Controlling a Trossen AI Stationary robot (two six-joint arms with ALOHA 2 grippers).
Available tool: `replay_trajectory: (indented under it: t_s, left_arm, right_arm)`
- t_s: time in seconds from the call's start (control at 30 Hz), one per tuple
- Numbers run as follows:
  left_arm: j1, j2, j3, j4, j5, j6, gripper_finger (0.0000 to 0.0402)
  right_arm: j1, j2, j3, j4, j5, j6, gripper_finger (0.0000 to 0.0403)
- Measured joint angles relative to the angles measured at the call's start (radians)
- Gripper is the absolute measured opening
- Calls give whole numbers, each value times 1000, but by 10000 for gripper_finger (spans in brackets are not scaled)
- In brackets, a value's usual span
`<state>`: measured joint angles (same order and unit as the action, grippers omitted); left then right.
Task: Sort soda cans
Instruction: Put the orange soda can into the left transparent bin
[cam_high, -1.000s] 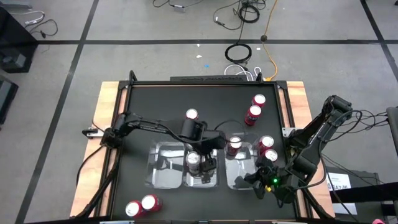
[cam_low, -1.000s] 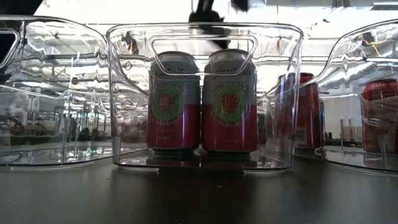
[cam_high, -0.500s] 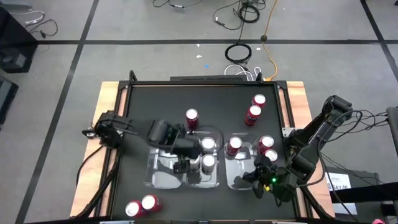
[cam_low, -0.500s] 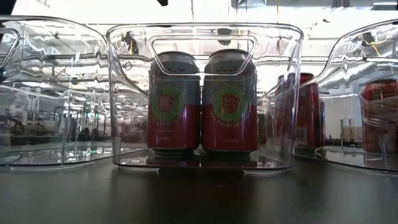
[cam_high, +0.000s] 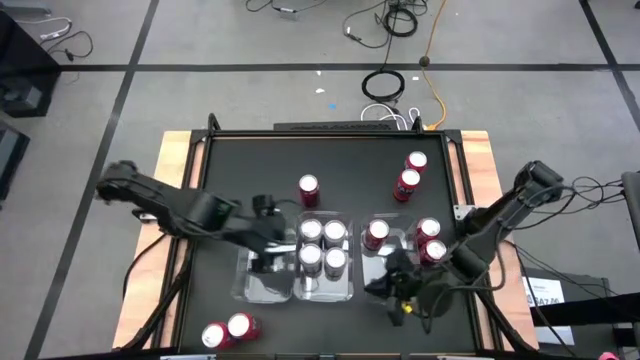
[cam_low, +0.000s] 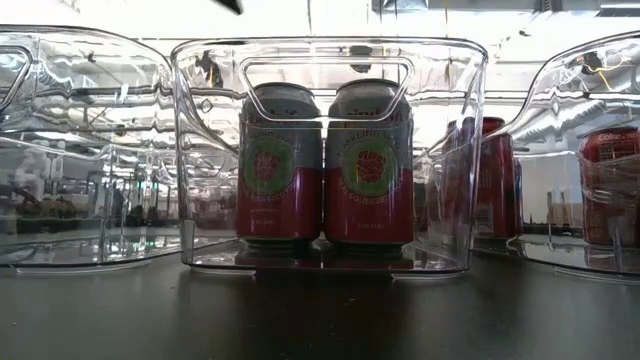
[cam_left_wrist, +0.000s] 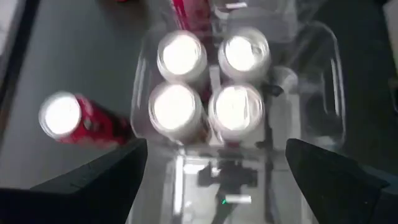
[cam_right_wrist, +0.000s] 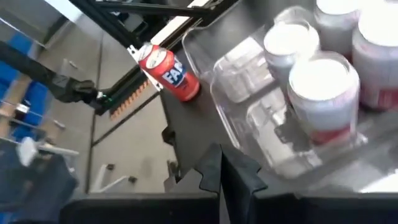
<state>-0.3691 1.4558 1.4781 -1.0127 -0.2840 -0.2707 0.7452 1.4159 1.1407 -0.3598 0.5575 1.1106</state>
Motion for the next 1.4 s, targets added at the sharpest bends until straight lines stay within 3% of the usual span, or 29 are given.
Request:
replay_trajectory:
  t_s: [0.17, 0.3, 0.53, 0.73, 0.87, 1.17, 1.4]
  left_arm:
    - [0, -309, -359, 190, 56, -12, 391]
    - [0, -519, -551, 306, 97, -11, 391]
    - [0, -798, -714, 314, 139, 0, 391]
    - [0, -996, -781, 315, 150, -13, 391]
    - [0, -1042, -783, 334, 150, -134, 391]
    - [0, -1042, -782, 423, 121, -434, 391]
    - [0, -918, -734, 382, 128, -432, 391]
  right_arm:
    - [-104, 162, 253, -155, -97, -147, 0]
    - [-187, 305, 484, -251, -151, -288, 0]
    - [-287, 538, 843, -286, -253, -481, 0]
    - [-330, 717, 1103, -438, -303, -456, 0]
    - [-332, 766, 1182, -554, -307, -382, 0]
    - [-303, 750, 1189, -833, -294, -155, 0]
    - [-261, 748, 1188, -1108, -267, -14, 0]
